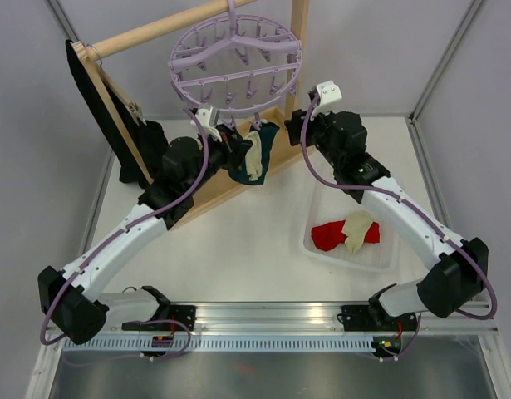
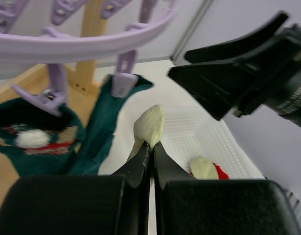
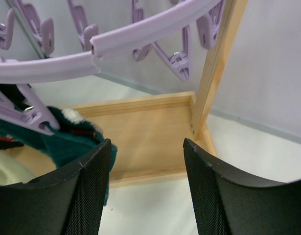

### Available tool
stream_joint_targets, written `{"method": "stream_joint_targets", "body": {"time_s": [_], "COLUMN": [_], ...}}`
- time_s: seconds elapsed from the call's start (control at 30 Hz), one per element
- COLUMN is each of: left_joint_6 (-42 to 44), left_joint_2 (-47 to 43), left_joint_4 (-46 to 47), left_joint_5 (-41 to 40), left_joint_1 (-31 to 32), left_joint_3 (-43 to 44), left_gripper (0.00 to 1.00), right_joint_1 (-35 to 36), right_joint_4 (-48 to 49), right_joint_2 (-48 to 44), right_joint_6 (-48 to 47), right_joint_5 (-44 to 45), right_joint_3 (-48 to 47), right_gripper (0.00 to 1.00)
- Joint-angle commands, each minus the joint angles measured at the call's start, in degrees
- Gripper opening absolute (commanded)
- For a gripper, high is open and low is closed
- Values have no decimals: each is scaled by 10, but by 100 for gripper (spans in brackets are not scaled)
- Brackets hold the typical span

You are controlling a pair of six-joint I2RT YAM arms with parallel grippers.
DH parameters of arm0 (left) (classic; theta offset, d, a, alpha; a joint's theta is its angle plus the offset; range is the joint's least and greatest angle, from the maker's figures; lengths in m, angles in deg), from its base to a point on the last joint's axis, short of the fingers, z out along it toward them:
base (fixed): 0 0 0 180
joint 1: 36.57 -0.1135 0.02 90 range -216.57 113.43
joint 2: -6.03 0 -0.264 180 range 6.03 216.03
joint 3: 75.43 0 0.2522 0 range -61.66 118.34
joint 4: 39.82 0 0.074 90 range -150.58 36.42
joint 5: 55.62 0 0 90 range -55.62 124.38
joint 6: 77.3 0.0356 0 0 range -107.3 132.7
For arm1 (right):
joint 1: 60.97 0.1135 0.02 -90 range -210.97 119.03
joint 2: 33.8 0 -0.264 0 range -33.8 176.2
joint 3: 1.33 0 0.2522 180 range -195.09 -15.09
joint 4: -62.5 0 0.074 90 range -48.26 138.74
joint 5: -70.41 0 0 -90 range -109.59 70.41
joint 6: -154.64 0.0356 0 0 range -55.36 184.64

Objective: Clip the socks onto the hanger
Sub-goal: Open the clamp at the hanger.

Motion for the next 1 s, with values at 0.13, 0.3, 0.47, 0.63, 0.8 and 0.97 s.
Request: {"method": "stream_joint_targets", "body": {"time_s": [0.13, 0.3, 0.47, 0.63, 0.8, 0.97], "left_joint_6": [2, -1, 1, 1, -4, -7], "left_joint_2": [60, 70, 68, 69, 63, 47], "left_joint_4": [-19, -11, -15, -22, -40, -55], "left_joint_5": [21, 24, 0, -28, -46, -53], "left_joint_1": [-80, -109, -118, -128, -143, -155], "left_joint_3": [60, 86, 101, 114, 123, 118], "left_gripper": [2, 2, 2, 2, 2, 2], "right_joint_1": [-15, -16, -21, -29, -39, -43], "right_joint_4": [117, 120, 120, 126, 126, 128], "right_joint_2": [3, -5, -9, -15, -17, -13], "right_joint_6": [-50, -65, -80, -86, -88, -87], "right_joint_5": [15, 22, 27, 19, 6, -10], "right_joint_3": [-17, -5, 2, 8, 5, 5], "right_gripper": [66, 67, 67, 68, 68, 69]}}
